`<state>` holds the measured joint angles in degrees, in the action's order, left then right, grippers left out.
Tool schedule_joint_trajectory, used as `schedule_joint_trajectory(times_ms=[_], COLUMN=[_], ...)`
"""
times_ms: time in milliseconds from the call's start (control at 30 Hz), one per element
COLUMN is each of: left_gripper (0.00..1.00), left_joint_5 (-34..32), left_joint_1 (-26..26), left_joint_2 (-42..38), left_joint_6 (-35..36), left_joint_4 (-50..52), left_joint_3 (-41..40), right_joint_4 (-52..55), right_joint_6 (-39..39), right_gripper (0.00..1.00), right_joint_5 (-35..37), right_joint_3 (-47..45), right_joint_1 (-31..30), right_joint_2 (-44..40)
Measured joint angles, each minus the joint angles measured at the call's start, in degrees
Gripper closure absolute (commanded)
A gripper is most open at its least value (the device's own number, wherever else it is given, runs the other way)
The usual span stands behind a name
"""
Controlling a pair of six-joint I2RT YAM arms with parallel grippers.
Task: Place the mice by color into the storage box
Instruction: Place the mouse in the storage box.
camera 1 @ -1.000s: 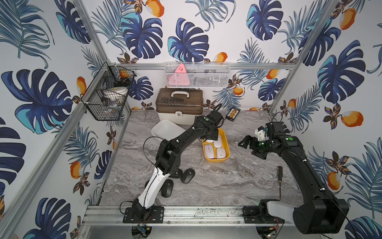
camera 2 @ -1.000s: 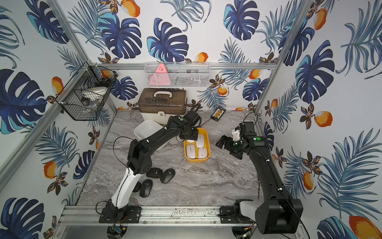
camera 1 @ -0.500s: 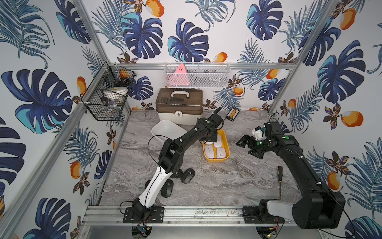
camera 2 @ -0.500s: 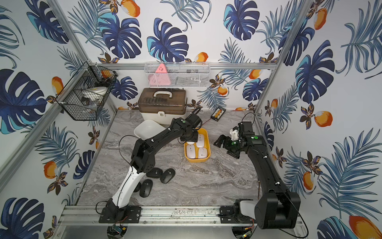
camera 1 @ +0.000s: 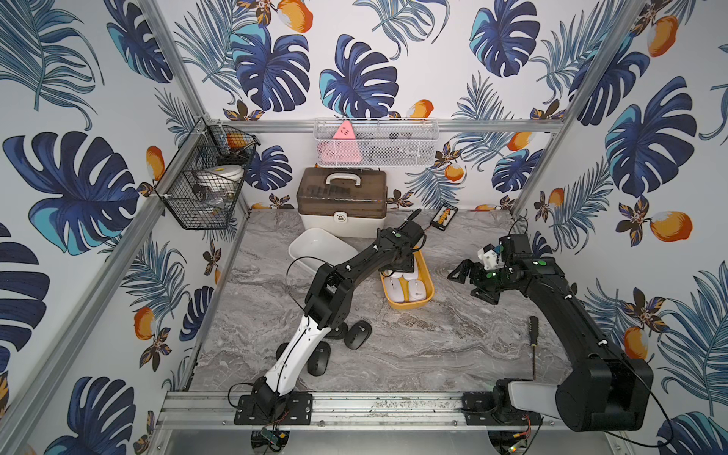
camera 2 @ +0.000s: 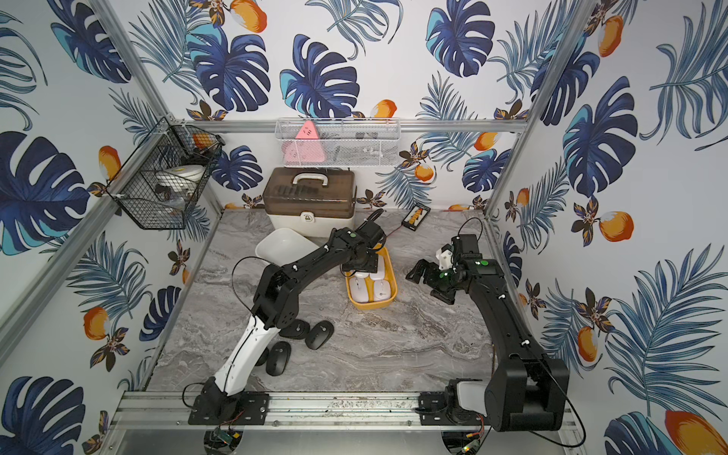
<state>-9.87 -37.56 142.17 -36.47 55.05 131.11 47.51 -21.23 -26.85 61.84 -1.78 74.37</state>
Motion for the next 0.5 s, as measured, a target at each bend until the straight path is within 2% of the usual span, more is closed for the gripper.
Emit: schedule_joint_trajectory(times_ms=[167, 267, 333, 400, 500], left_gripper=[0.17, 0.14, 0.1, 0.02, 0.01], left_joint_5=[-0.13, 0.24, 1.16, 1.92, 3.1], left_joint_1=[0.0, -0.02, 0.0, 0.0, 0.0], left_joint_2=[-3.39, -8.15, -13.07, -18.16, -26.6], left_joint_6=[-0.28, -0.24, -0.17, 0.52, 1.88], left_joint_4=[0.04, -0.39, -1.73, -2.36, -2.64], left_joint_3=[-1.75, -4.09, -7.93, -12.04, -19.34], right_joint_4=[-0.83, -1.75, -2.12, -2.4, -2.43], right_joint_6=[-0.37, -0.42, -0.52, -0.76, -0.83], right_gripper=[0.0, 0.0, 0.0, 0.0, 0.0], right_joint_5=[-0.76, -1.07, -1.36, -1.46, -1.18], right_joint_3=[-0.37, -0.68, -0.72, -0.66, 0.24], right_joint_1=[-0.11, -0.74, -1.73, -3.65, -8.68], right_joint_2=[0.28, 0.52, 0.79, 1.11, 2.14])
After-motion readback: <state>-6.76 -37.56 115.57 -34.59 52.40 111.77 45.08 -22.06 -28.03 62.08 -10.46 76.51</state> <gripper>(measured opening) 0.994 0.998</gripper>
